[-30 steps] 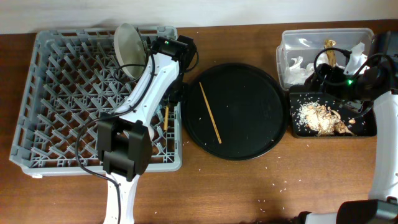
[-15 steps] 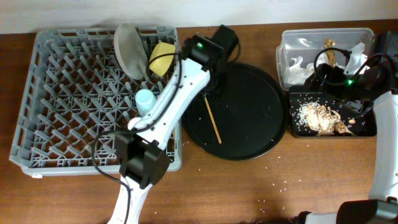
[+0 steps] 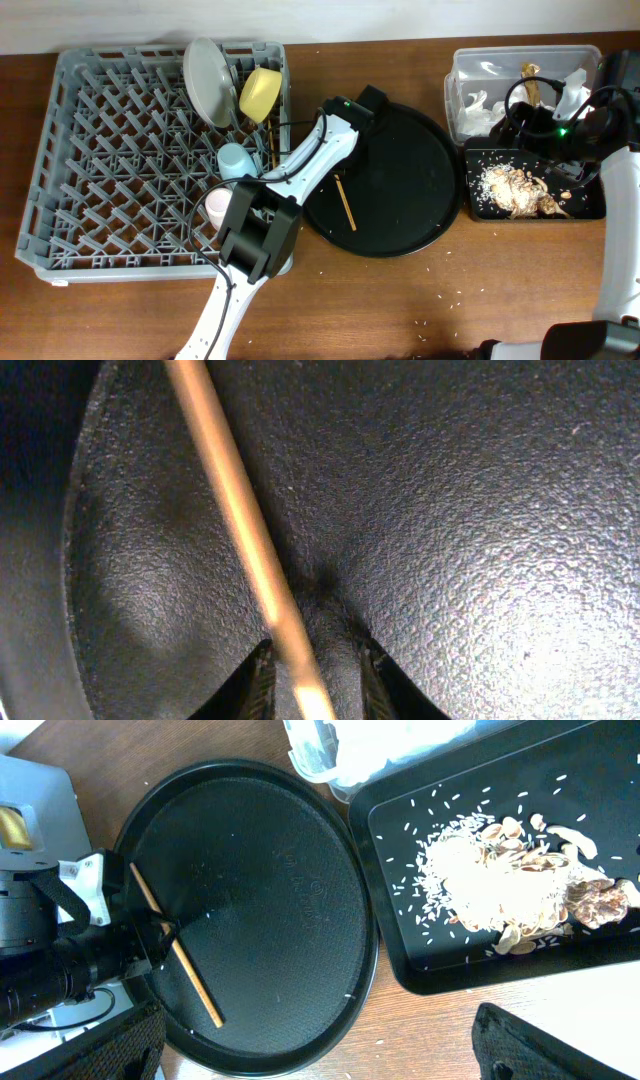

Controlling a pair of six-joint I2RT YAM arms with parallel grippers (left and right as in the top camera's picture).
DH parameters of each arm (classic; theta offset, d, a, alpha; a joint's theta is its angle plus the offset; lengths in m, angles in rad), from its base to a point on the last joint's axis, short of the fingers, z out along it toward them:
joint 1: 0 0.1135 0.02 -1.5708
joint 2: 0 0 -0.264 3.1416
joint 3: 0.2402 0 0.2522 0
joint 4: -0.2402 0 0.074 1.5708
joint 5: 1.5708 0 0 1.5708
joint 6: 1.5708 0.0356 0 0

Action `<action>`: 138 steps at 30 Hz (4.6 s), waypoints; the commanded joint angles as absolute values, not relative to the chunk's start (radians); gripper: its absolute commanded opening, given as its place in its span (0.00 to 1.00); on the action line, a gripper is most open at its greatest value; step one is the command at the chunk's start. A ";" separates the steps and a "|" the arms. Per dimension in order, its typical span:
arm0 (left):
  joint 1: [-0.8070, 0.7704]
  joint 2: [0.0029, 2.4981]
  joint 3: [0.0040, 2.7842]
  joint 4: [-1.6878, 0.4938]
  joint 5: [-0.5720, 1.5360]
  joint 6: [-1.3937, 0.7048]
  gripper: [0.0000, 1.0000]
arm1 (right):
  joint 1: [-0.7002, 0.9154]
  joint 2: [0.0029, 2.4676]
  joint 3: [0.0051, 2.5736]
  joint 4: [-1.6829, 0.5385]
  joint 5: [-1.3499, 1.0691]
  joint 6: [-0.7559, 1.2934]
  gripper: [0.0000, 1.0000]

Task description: Sort waste into correct bins and load items into the dishwasher rack

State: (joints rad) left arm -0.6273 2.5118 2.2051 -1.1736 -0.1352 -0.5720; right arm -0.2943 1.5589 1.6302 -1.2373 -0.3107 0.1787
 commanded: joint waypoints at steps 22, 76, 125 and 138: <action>-0.363 2.326 2.556 -1.673 -0.030 -0.247 0.01 | -0.294 1.562 1.626 -1.238 -0.302 0.168 0.99; -0.350 1.812 2.435 -1.478 -0.147 -0.344 0.99 | 0.093 0.003 0.006 0.059 0.018 0.158 0.99; 0.110 0.006 0.009 -0.080 0.038 0.155 0.99 | 0.099 0.006 0.006 -0.079 0.038 0.154 0.99; 0.111 0.006 0.009 -0.080 0.038 0.155 0.99 | 0.099 0.006 0.006 -0.079 0.038 0.154 0.98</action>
